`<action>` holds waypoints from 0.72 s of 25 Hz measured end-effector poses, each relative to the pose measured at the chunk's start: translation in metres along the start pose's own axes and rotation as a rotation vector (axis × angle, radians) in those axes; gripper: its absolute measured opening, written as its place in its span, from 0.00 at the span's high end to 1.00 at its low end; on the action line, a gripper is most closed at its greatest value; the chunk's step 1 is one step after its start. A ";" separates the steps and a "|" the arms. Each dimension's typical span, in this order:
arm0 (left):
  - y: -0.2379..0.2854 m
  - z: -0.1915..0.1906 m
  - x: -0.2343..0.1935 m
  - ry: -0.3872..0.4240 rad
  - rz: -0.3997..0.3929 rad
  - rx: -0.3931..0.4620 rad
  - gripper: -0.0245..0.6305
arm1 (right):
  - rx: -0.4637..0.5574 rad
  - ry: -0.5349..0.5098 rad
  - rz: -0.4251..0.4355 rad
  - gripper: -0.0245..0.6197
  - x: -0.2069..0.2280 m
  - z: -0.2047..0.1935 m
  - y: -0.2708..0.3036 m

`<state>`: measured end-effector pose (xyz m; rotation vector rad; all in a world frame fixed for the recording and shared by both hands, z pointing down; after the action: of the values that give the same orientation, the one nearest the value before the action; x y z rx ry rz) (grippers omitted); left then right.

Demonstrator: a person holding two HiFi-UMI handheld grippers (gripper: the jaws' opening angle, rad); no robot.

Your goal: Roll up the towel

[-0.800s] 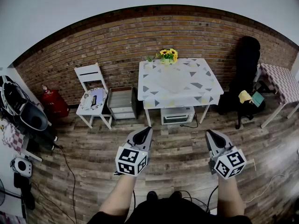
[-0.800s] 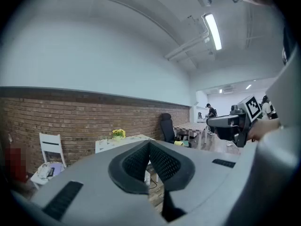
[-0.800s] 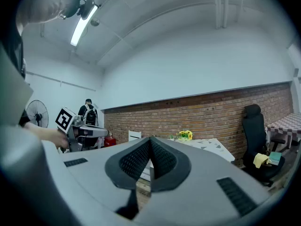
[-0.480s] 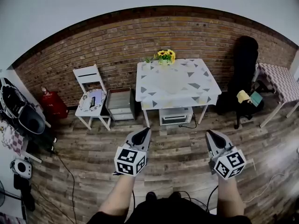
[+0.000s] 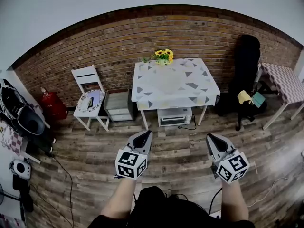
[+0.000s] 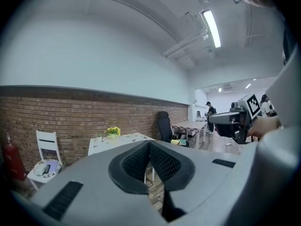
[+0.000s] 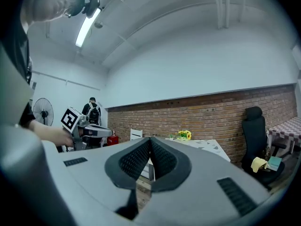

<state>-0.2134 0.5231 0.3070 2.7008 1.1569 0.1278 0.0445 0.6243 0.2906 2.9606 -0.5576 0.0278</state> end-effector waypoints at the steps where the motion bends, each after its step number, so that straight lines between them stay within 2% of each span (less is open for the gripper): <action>1: 0.003 0.000 0.000 0.000 0.007 -0.003 0.94 | 0.000 0.005 0.003 0.94 0.002 0.000 0.001; 9: 0.049 -0.002 -0.023 -0.008 0.016 -0.009 0.93 | -0.045 0.019 0.033 0.94 0.026 -0.014 0.037; 18: 0.153 -0.011 -0.086 -0.033 -0.031 -0.045 0.93 | -0.135 0.029 0.040 0.94 0.084 -0.019 0.141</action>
<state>-0.1667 0.3594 0.3508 2.6348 1.1710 0.1029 0.0714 0.4659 0.3304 2.8137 -0.5896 0.0358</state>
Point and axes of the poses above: the fingertips, and each gripper's own axes: y forward along the fingers, x to its right, z out of its top, the point moved 5 cm from there along -y, backward along the fingers, and after that the axes turned 2 degrees about -x, right-handed, at the moved point
